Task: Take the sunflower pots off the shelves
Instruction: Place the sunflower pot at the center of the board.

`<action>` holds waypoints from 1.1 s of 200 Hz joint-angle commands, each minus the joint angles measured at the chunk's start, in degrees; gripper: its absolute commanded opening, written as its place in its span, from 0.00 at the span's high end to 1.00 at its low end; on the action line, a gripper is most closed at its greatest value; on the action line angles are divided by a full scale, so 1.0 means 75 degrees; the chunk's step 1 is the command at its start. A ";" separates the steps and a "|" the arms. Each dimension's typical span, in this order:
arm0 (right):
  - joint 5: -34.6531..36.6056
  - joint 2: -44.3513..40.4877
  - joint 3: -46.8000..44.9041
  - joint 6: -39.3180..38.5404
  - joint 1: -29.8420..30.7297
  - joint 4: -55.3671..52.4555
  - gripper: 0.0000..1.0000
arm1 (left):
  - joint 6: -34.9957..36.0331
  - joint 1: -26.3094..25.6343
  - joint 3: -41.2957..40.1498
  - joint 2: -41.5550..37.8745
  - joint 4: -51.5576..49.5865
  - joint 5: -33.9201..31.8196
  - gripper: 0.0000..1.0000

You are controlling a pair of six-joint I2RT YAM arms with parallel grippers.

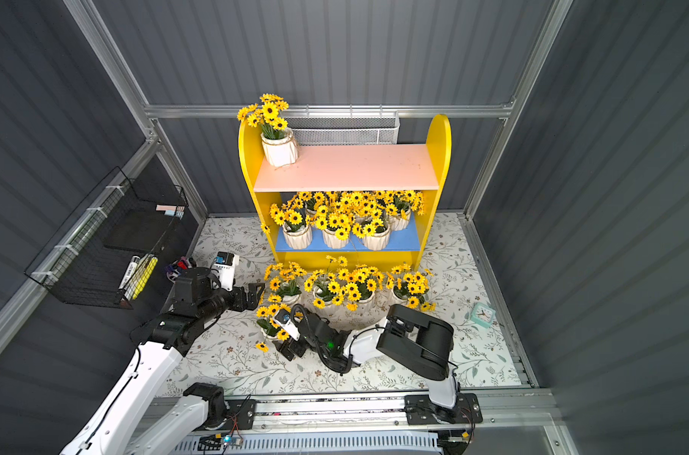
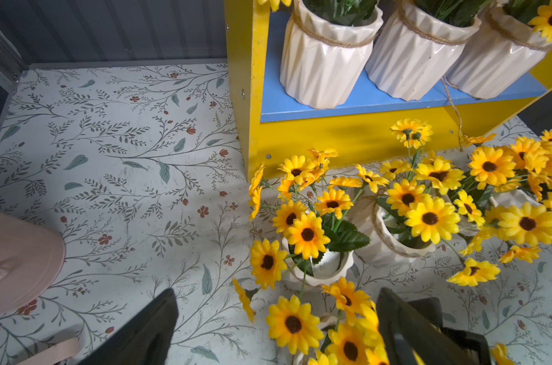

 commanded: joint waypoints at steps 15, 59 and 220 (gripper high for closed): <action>0.0379 -0.0829 -0.0649 0.0122 0.0051 -0.1781 0.01 | 0.0342 0.0023 0.0894 0.0220 -0.0207 0.0363 0.00; 0.0665 -0.2375 -0.1227 0.0596 0.0078 -0.3426 0.01 | 0.0362 -0.0104 0.2413 0.0755 -0.0681 0.1515 0.01; 0.1788 -0.6344 -0.1523 0.0342 0.0133 -0.5160 0.01 | 0.3020 -0.2915 1.2554 0.7903 -0.1526 -0.3172 0.01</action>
